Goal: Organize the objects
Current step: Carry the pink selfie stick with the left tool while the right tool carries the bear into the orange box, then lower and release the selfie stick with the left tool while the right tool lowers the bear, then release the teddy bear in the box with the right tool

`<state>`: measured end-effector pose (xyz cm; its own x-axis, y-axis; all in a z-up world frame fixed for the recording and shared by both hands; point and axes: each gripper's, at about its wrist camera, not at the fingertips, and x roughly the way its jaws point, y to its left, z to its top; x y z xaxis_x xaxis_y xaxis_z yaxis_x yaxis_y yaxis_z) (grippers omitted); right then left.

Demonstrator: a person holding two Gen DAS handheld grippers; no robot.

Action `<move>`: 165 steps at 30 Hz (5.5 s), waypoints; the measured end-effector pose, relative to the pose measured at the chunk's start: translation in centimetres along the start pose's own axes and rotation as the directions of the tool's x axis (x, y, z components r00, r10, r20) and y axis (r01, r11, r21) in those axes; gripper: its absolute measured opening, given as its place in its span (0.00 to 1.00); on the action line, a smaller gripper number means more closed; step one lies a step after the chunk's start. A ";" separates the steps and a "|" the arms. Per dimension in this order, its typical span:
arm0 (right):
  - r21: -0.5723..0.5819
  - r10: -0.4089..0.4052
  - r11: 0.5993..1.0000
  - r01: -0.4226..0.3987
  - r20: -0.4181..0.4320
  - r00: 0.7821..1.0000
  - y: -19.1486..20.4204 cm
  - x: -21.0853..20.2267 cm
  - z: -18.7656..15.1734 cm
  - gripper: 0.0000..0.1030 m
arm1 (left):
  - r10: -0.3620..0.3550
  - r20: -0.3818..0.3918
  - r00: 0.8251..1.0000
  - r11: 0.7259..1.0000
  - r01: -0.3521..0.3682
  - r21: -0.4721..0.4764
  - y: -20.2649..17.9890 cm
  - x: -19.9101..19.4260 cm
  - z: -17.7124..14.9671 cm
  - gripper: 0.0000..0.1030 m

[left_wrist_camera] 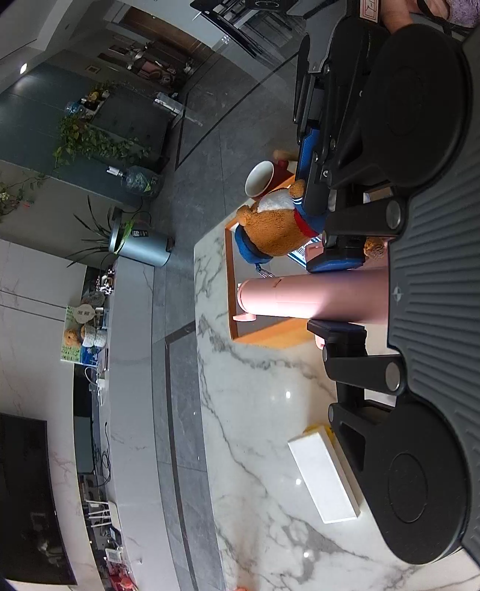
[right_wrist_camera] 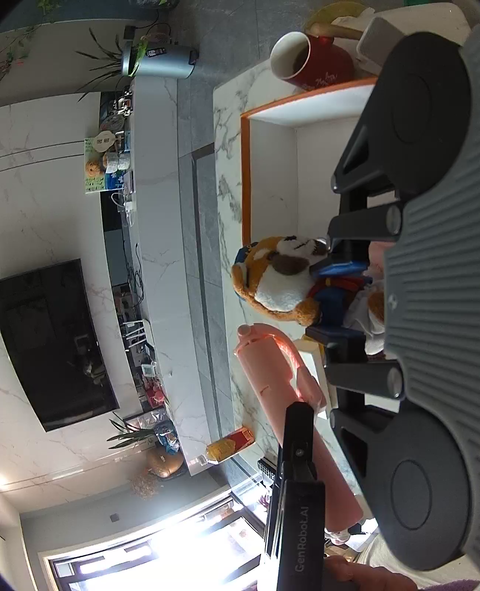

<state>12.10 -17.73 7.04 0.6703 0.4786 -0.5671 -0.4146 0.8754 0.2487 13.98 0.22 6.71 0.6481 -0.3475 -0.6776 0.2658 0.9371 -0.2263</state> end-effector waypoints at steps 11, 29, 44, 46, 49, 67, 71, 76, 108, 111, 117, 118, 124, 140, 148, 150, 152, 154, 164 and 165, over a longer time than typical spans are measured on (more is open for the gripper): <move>0.004 -0.137 0.990 0.138 -0.096 0.986 -8.2 1.7 2.5 0.28 | -0.133 -0.058 0.989 0.991 0.131 -0.040 -2.1 7.1 2.3 0.30; -0.262 -0.236 0.954 0.144 -0.364 0.901 -11.7 12.8 -0.2 0.28 | -0.169 -0.196 0.966 0.977 0.139 -0.161 -0.6 17.5 2.0 0.30; -0.495 -0.375 0.865 0.079 -0.534 0.758 -9.5 15.6 -2.6 0.28 | -0.160 -0.247 0.956 0.987 0.152 -0.053 -1.4 19.0 2.3 0.30; -0.485 -0.366 0.871 0.071 -0.547 0.753 -9.6 15.6 -2.4 0.28 | -0.155 -0.255 0.955 0.988 0.156 -0.016 -1.8 19.1 2.3 0.30; -0.444 -0.326 0.894 0.058 -0.556 0.765 -9.9 15.0 -2.0 0.29 | -0.143 -0.268 0.953 0.984 0.166 0.065 -2.5 19.2 2.4 0.30; -0.369 -0.210 0.928 0.052 -0.403 0.891 -11.6 12.4 2.2 0.40 | -0.037 -0.353 0.935 0.727 0.268 0.632 -6.7 24.5 3.0 0.30; -0.366 -0.212 0.929 0.055 -0.404 0.890 -12.8 13.3 2.6 0.39 | -0.039 -0.385 0.922 0.675 0.308 0.671 -6.9 25.8 2.9 0.30; -0.363 -0.205 0.931 0.045 -0.415 0.887 -13.1 13.9 2.7 0.39 | 0.005 -0.393 0.920 0.591 0.314 0.743 -7.0 27.3 2.4 0.30; -0.372 -0.218 0.927 0.056 -0.412 0.885 -11.6 13.3 2.4 0.39 | 0.098 -0.213 0.972 0.439 0.150 0.886 -6.4 21.3 -0.3 0.41; -0.382 -0.228 0.922 0.061 -0.409 0.884 -11.1 12.8 2.6 0.39 | 0.077 -0.204 0.976 0.490 0.141 0.860 -5.9 19.3 0.1 0.41; -0.391 -0.238 0.918 0.066 -0.411 0.880 -10.3 11.9 2.8 0.39 | 0.030 -0.197 0.980 0.591 0.142 0.794 -5.1 15.6 1.3 0.41; -0.398 -0.240 0.915 0.064 -0.409 0.880 -10.2 12.0 2.8 0.39 | 0.026 -0.196 0.980 0.607 0.141 0.782 -4.8 14.9 1.2 0.41; -0.425 -0.238 0.904 0.045 -0.414 0.879 -9.8 15.3 3.4 0.39 | 0.015 -0.190 0.982 0.699 0.126 0.704 -3.0 12.4 1.3 0.41; -0.479 -0.316 0.878 0.008 -0.567 0.761 -9.8 25.2 2.4 0.15 | 0.005 -0.198 0.980 0.836 0.104 0.538 1.8 14.0 2.8 0.41; -0.433 -0.335 0.897 0.085 -0.543 0.770 -11.4 26.6 2.6 0.14 | -0.020 -0.199 0.980 0.849 0.122 0.514 2.3 14.5 2.7 0.41; -0.423 -0.325 0.903 0.077 -0.554 0.767 -11.4 26.6 2.5 0.14 | -0.023 -0.200 0.980 0.850 0.124 0.512 2.2 14.4 2.7 0.41; -0.429 -0.325 0.900 0.073 -0.551 0.768 -11.2 26.2 2.5 0.14 | -0.026 -0.196 0.980 0.850 0.125 0.511 2.1 14.1 2.7 0.41; -0.423 -0.317 0.903 0.069 -0.549 0.773 -11.0 25.4 2.8 0.14 | -0.029 -0.192 0.981 0.850 0.125 0.512 2.0 13.9 2.7 0.41; -0.307 -0.190 0.952 0.008 -0.570 0.799 -10.0 24.4 3.3 0.21 | -0.010 -0.188 0.982 0.845 0.109 0.523 0.8 13.0 2.5 0.41; -0.296 -0.199 0.955 0.027 -0.568 0.798 -10.1 24.9 3.1 0.21 | -0.008 -0.187 0.982 0.845 0.107 0.524 0.7 12.9 2.5 0.41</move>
<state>34.91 -14.44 -7.15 0.2677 0.1692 -0.9485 -0.5601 0.8284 -0.0103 24.36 -3.68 -0.45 0.5013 -0.3430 -0.7944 0.6676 0.7374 0.1028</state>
